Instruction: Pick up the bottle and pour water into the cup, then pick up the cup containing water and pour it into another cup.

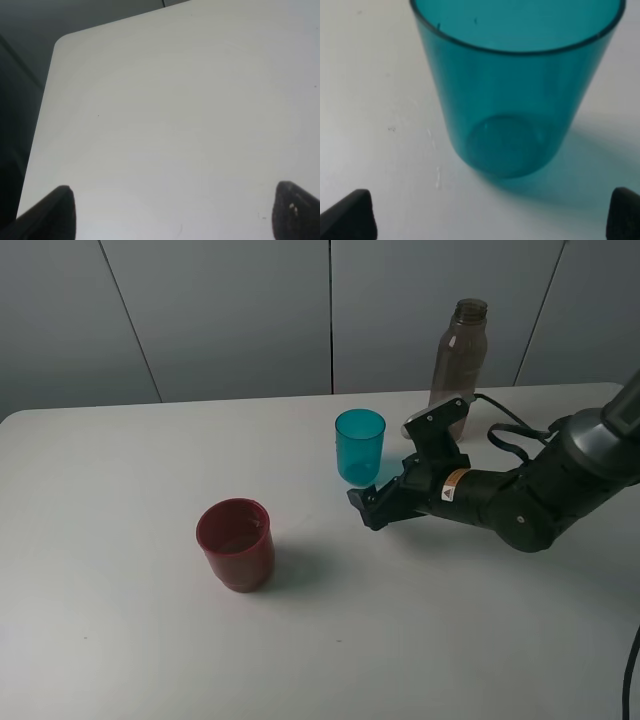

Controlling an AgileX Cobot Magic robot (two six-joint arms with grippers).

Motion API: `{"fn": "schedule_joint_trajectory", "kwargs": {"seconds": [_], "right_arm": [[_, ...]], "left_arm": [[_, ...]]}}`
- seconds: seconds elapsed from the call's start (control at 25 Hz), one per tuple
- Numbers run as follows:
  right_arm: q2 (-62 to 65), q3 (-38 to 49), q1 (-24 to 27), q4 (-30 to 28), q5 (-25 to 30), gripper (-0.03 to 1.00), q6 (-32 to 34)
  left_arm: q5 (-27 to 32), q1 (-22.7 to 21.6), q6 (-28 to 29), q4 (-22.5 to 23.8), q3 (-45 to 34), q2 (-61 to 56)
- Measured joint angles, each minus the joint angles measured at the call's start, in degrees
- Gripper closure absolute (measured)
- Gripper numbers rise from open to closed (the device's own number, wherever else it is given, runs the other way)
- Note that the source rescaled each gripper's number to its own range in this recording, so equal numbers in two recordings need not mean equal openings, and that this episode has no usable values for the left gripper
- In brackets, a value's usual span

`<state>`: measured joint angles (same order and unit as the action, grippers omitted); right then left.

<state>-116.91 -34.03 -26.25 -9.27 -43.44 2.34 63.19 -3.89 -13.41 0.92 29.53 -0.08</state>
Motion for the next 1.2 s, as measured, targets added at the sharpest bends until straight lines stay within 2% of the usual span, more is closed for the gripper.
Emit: {"fn": "schedule_joint_trajectory", "kwargs": {"seconds": [0.08,0.2,0.76,0.88,1.04,1.2], "right_arm": [[4.66,2.57,0.00,0.86,1.60,-0.03,-0.43],[15.25,4.58,0.00,1.19,8.73,-0.03,-0.43],[69.74,4.69,0.00,1.42,59.54,-0.03,-1.33],[78.86,4.16,0.00,1.55,72.69,-0.03,-1.33],[89.12,3.92,0.00,2.90,87.64,-0.03,-1.33],[97.42,3.82,0.00,3.63,98.72,-0.03,-1.33]], "left_arm": [[0.00,0.00,0.13,0.00,0.00,0.00],[0.00,0.00,0.13,0.00,0.00,0.00],[0.00,0.00,0.12,0.00,0.00,0.00],[0.00,0.00,0.12,0.00,0.00,0.00],[0.00,0.00,0.12,0.00,0.00,0.00],[0.00,0.00,0.12,0.00,0.00,0.00]]}}
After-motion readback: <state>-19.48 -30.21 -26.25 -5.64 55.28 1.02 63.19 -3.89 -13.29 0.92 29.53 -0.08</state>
